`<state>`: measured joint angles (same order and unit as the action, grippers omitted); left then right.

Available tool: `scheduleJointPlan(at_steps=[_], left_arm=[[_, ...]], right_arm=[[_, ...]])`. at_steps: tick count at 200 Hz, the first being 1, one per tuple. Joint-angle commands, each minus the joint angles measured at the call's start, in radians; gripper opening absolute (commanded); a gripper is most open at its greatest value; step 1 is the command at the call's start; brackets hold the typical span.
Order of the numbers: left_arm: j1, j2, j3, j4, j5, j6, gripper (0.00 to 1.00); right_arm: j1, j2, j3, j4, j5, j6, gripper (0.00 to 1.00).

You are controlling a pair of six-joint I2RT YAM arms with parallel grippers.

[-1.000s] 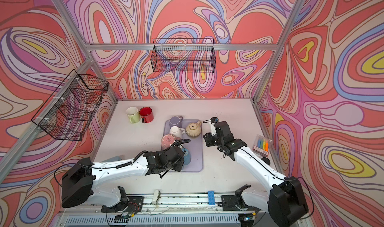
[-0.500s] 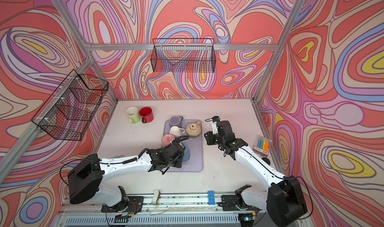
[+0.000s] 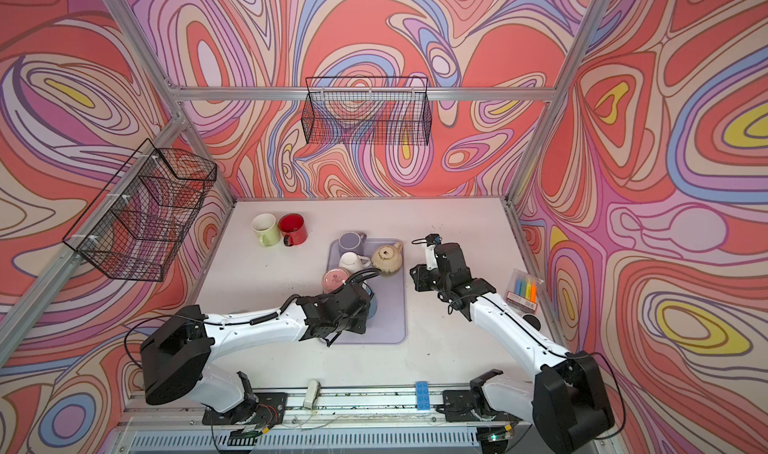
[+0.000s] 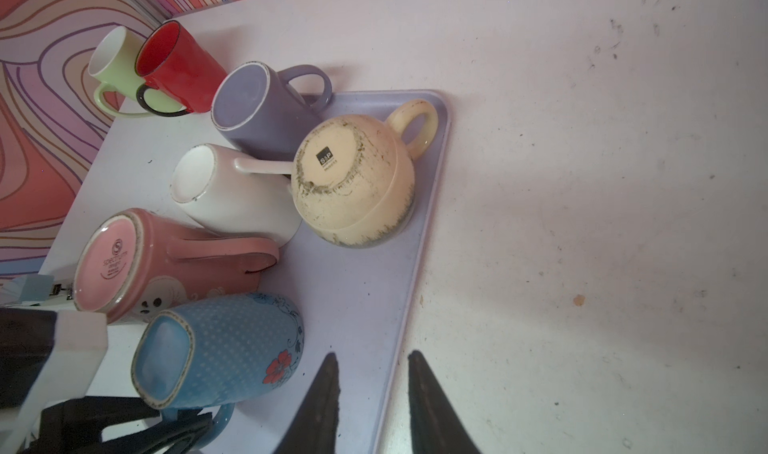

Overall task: Turn the mug right side up
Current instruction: 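Close the left gripper on the blue dotted mug's base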

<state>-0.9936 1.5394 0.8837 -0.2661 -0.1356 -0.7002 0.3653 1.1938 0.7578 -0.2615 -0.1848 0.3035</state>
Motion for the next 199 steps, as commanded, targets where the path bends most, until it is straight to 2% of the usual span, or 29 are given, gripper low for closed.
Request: scheduleJointPlan(at_steps=[1,58,91,130,199], left_arm=[[0.006,0.019,0.037,-0.004,-0.004,0.032,0.04],[0.004,0.023,0.004,-0.006,-0.045,0.020,0.28],[-0.003,0.021,0.024,-0.047,-0.093,0.045,0.34],[-0.011,0.014,0.055,-0.077,-0.142,0.080,0.34],[-0.022,0.001,0.054,-0.059,-0.168,0.105,0.11]], right_arm=[[-0.009,-0.012,-0.016,0.002,-0.001,-0.009,0.29],[-0.011,-0.025,-0.026,-0.013,0.010,-0.016,0.29],[-0.011,-0.020,-0.023,-0.012,0.008,-0.014,0.29],[-0.011,-0.023,-0.026,-0.012,0.008,-0.010,0.29],[-0.011,-0.022,-0.026,-0.012,0.006,-0.002,0.28]])
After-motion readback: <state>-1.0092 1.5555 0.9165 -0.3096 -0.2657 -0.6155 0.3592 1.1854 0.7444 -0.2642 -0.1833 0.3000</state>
